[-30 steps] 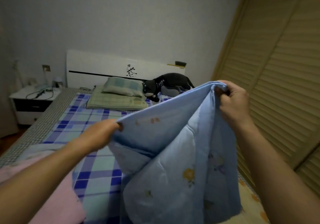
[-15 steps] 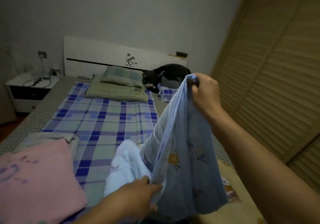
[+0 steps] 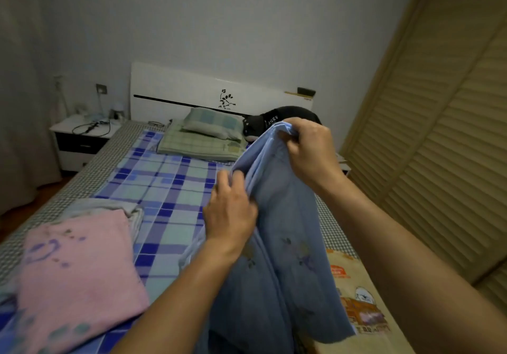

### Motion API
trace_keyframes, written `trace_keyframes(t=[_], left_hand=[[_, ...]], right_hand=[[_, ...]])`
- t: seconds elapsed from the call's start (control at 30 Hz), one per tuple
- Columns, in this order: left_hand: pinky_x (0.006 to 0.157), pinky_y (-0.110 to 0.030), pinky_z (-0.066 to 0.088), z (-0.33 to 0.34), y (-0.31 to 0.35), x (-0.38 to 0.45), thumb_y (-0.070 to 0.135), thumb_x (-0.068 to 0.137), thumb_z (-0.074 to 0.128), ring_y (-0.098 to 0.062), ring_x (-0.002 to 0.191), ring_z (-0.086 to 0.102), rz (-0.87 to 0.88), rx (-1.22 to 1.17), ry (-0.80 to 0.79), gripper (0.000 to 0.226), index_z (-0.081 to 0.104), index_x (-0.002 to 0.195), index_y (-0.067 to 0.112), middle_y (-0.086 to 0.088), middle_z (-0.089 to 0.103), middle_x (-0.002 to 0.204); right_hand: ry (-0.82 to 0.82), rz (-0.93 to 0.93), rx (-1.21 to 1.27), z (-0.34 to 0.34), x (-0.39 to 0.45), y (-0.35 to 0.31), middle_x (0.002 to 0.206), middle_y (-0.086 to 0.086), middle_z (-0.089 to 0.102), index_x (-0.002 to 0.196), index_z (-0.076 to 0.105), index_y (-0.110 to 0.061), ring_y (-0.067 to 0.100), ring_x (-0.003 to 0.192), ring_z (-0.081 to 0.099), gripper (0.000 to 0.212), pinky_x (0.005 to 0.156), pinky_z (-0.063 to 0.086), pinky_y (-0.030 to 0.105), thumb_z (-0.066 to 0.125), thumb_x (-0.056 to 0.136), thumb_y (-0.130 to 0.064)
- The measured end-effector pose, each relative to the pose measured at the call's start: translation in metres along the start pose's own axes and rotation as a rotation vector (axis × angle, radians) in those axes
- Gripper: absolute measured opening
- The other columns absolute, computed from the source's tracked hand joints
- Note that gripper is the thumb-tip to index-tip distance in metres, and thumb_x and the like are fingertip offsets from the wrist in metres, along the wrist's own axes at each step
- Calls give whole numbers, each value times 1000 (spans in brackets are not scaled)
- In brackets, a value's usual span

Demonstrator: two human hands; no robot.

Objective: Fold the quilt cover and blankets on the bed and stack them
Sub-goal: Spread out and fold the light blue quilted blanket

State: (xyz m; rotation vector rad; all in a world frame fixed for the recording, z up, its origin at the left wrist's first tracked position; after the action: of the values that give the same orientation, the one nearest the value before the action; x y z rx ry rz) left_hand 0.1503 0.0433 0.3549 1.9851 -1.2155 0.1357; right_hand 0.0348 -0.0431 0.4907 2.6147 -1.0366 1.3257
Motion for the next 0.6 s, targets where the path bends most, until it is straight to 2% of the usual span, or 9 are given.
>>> trace_keyframes(t=[0.1, 0.2, 0.23, 0.3, 0.33, 0.4, 0.5, 0.53, 0.6], left_hand=[[66, -38, 44, 9, -39, -13, 24, 90, 60, -27, 90, 58, -114, 0, -77, 19, 57, 109, 19, -3, 47, 114], [64, -34, 39, 21, -84, -26, 19, 91, 59, -30, 89, 62, -196, 3, -113, 4, 62, 93, 19, -1, 53, 96], [64, -32, 36, 26, -98, -26, 15, 91, 59, -32, 88, 63, -195, -44, -127, 11, 60, 82, 22, -2, 56, 92], [63, -30, 36, 33, -112, -21, 14, 90, 65, -29, 82, 64, -105, -171, -221, 31, 54, 65, 29, -1, 60, 83], [63, -30, 38, 32, -112, -19, 20, 90, 68, -23, 79, 65, -39, -249, -272, 33, 56, 62, 32, 2, 61, 80], [63, -30, 45, 15, -102, -20, 42, 91, 67, -12, 75, 63, 72, -379, -337, 27, 66, 68, 27, 4, 64, 81], [63, -22, 45, -13, -84, -31, 66, 89, 50, -12, 79, 61, 201, -358, -458, 47, 69, 73, 25, 9, 62, 85], [63, -22, 45, -15, -81, -37, 66, 91, 47, -13, 77, 61, 225, -342, -522, 49, 68, 73, 25, 9, 61, 84], [65, -25, 48, -11, -84, -51, 55, 96, 52, -14, 74, 62, 230, -332, -623, 40, 69, 75, 25, 6, 61, 81]], right_hand=[[102, 81, 64, -26, 1, 17, 100, 0, 73, 104, 74, -18, 16, 92, 65, 27, 78, 48, 27, 56, 89, -6], [202, 159, 187, -50, -1, 39, 98, -2, 72, 104, 74, -19, 13, 90, 63, 26, 77, 46, 25, 56, 91, -6], [222, 172, 231, -55, -2, 47, 97, -4, 72, 104, 74, -20, 10, 90, 62, 25, 77, 46, 24, 56, 92, -7], [242, 205, 307, -58, -4, 62, 99, -8, 71, 105, 74, -20, 6, 91, 62, 24, 81, 48, 22, 57, 93, -9], [254, 236, 341, -59, -6, 71, 101, -9, 71, 107, 74, -19, 4, 93, 62, 25, 83, 51, 24, 56, 93, -9], [290, 317, 412, -60, -12, 90, 103, -10, 71, 108, 74, -21, 4, 96, 63, 31, 90, 54, 30, 54, 92, -5], [301, 391, 469, -60, -20, 107, 103, -14, 70, 109, 74, -25, 2, 100, 63, 45, 95, 55, 34, 47, 89, 4], [285, 404, 470, -57, -23, 109, 104, -14, 69, 111, 73, -25, 2, 102, 63, 47, 95, 55, 34, 46, 88, 5], [228, 402, 464, -50, -26, 110, 104, -15, 69, 111, 73, -27, 2, 103, 63, 46, 95, 55, 36, 46, 90, 4]])
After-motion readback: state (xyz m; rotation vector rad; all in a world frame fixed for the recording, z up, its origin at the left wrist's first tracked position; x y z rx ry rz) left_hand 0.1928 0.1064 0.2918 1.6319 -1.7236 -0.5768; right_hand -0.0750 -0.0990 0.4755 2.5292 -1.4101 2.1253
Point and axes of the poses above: each hand's wrist, its own x-axis towards the middle knuckle, its own z-axis out of the palm, y = z × x, the point moved 8 cm from there along x, towards the middle knuckle
